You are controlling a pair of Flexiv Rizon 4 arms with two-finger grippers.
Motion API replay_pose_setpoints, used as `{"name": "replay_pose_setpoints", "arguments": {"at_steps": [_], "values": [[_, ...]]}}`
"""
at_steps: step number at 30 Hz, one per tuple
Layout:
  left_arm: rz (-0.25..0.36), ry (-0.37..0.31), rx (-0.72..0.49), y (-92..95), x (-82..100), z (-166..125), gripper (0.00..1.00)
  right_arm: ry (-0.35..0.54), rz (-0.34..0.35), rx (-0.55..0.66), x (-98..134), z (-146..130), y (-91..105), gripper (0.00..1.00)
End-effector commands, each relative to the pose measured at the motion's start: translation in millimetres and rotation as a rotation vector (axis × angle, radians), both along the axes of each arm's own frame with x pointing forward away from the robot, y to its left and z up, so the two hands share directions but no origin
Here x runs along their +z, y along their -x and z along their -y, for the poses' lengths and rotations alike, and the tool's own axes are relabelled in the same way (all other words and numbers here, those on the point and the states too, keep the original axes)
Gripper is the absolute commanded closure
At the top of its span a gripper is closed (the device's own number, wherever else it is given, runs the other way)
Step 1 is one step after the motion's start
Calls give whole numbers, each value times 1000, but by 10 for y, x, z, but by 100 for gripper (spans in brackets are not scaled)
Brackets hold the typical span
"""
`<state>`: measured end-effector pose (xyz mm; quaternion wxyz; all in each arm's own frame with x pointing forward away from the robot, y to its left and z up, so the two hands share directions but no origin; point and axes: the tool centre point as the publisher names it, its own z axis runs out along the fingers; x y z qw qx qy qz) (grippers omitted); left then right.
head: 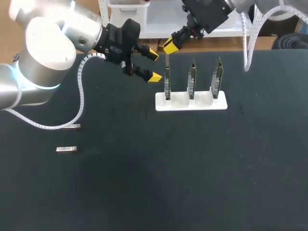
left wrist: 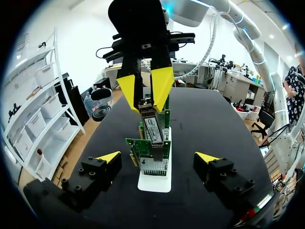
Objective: Pick up the optical module with the left hand, and insert it into the network port with the right hand.
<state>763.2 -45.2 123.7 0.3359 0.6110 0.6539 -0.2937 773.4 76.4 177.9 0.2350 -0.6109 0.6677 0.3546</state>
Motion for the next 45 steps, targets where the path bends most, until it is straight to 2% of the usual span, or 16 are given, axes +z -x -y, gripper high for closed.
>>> {"name": "replay_pose_setpoints", "arguments": {"at_steps": [1, 24, 45], "values": [[0, -1, -1, -5, -4, 2, 0, 4, 0, -1, -7, -14, 7, 100], [0, -1, -1, -5, -4, 2, 0, 65, 35, -3, -34, -8, 26, 100], [0, -1, -1, -5, -4, 2, 0, 78, 46, -34, -127, 23, 41, 100]]}}
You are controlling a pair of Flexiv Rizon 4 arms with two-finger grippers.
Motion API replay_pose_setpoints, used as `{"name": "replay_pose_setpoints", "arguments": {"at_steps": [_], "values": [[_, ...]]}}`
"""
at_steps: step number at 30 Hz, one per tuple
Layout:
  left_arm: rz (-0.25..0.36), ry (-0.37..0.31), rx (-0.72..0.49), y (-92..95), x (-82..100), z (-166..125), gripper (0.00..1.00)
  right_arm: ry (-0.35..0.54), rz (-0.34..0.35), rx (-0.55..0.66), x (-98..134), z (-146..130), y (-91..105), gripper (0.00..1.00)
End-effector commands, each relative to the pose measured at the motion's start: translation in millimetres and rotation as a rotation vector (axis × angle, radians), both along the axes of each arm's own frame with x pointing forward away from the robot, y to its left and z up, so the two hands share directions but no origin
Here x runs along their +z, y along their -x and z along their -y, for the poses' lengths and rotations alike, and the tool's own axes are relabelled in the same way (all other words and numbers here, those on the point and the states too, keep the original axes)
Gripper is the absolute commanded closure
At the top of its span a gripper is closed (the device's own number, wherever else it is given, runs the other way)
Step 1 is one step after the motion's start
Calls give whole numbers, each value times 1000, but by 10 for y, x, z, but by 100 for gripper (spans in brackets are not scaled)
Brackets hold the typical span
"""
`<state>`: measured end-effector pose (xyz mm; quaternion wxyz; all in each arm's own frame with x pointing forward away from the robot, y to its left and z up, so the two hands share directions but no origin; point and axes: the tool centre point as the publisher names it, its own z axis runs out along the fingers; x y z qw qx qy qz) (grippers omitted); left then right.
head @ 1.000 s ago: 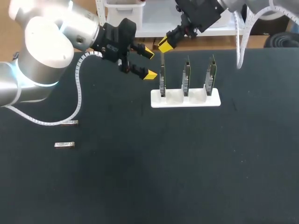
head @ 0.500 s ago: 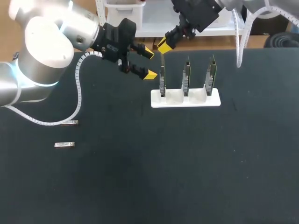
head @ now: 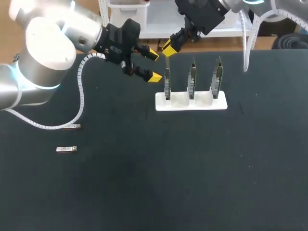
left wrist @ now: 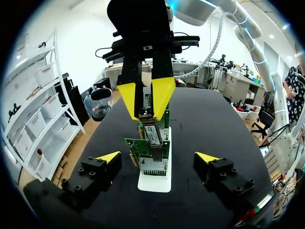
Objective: Pick up the optical module with the left hand, and insert it into the network port with the right hand.
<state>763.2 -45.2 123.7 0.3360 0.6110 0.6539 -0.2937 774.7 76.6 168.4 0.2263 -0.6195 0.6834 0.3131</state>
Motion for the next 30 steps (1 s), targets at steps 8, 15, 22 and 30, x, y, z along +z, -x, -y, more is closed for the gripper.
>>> {"name": "replay_pose_setpoints", "arguments": {"at_steps": [8, 15, 22, 30], "values": [[0, -1, -1, -5, -4, 2, 0, -4, 10, -37, -78, 60, 48, 100], [0, -1, -1, -5, -4, 2, 0, -1, 4, -34, -110, 66, 39, 100], [0, -1, -1, -5, -4, 2, 0, 18, 6, -22, -119, 60, 30, 100], [0, -1, -1, -5, -4, 2, 0, 36, 8, -16, -121, 52, 10, 100]]}}
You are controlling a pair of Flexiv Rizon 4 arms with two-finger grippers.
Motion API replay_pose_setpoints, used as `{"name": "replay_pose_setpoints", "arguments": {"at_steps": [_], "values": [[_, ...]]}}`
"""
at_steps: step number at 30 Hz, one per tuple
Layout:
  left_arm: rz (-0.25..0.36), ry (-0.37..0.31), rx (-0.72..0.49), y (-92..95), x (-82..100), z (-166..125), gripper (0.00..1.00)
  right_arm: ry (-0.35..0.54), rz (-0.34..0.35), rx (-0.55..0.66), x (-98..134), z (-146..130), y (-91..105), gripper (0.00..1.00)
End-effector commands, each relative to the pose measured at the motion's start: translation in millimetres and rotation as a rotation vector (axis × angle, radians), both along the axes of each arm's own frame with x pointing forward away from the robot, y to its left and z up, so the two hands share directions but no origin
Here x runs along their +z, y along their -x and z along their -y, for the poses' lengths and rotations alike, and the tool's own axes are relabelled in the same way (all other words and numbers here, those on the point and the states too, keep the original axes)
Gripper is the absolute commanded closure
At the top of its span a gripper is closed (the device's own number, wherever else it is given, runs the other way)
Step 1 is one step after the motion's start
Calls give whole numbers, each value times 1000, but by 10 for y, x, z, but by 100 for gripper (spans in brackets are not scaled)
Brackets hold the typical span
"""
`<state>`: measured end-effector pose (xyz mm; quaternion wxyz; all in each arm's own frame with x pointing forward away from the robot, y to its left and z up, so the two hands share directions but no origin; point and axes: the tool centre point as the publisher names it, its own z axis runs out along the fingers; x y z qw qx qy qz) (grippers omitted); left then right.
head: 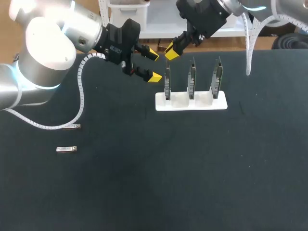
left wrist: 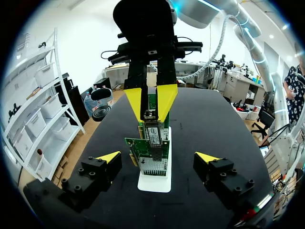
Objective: Pick up the optical module with the left hand, and insert it into the network port with the right hand.
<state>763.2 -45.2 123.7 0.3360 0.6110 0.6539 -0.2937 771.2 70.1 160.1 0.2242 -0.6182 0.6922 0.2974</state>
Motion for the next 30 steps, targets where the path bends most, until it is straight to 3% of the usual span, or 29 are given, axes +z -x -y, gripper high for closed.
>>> {"name": "replay_pose_setpoints", "arguments": {"at_steps": [1, 25, 26, 27, 30], "values": [[0, -1, -1, -5, -4, 2, 0, 10, -5, 3, -42, -14, -26, 100], [0, -1, -1, -5, -4, 2, 0, 27, -24, -2, -96, -11, -22, 100], [0, -1, -1, -5, -4, 2, 0, 27, -24, -5, -95, -11, -20, 84], [0, -1, -1, -5, -4, 2, 0, 26, -25, -7, -93, -9, -17, 0], [0, -1, -1, -5, -4, 2, 0, 17, -18, -18, -77, 3, -7, 0]]}}
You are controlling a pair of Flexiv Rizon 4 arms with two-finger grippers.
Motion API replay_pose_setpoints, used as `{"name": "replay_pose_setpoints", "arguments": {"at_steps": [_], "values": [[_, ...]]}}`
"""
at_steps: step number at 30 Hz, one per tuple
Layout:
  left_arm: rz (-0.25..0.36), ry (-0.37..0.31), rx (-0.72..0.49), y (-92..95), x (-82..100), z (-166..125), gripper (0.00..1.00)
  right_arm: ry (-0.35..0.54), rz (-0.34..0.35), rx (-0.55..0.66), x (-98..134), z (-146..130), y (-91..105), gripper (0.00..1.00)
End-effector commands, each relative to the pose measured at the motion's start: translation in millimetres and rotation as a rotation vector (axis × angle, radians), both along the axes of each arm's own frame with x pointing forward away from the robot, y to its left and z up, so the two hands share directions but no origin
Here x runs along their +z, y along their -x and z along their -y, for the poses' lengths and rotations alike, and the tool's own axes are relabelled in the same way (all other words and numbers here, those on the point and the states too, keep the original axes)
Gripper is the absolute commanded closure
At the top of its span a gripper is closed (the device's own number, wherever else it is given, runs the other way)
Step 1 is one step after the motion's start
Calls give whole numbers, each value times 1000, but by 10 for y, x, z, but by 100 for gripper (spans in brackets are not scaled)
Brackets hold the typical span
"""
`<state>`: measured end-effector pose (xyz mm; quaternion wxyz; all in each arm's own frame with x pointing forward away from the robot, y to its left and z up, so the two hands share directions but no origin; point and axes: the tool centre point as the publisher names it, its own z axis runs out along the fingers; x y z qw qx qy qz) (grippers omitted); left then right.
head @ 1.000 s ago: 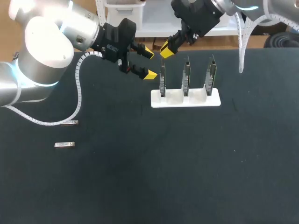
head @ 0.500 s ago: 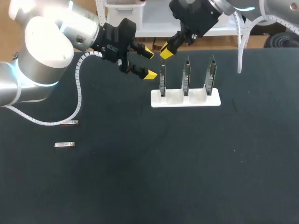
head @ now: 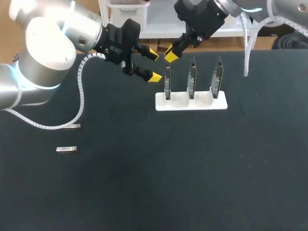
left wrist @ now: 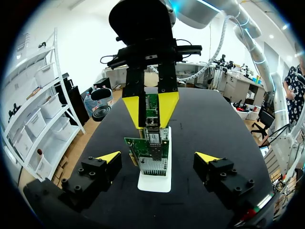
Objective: Pick up the optical module with the left hand, and insert it into the network port with the right hand.
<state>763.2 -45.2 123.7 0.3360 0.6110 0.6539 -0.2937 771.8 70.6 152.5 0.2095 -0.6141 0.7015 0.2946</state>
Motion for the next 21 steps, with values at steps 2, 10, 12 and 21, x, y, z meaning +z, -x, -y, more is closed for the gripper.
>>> {"name": "replay_pose_setpoints", "arguments": {"at_steps": [2, 10, 12, 21], "values": [[0, -1, -1, -5, -4, 2, 0, -24, 6, -16, 16, 21, 1, 0], [0, -1, -1, -5, -4, 2, 0, -130, 16, -51, 126, 135, 1, 0], [0, -1, -1, -5, -4, 2, 0, -175, 14, -66, 156, 202, 2, 0], [0, -1, -1, -5, -4, 2, 0, -243, 3, -50, 210, 390, 14, 0]]}}
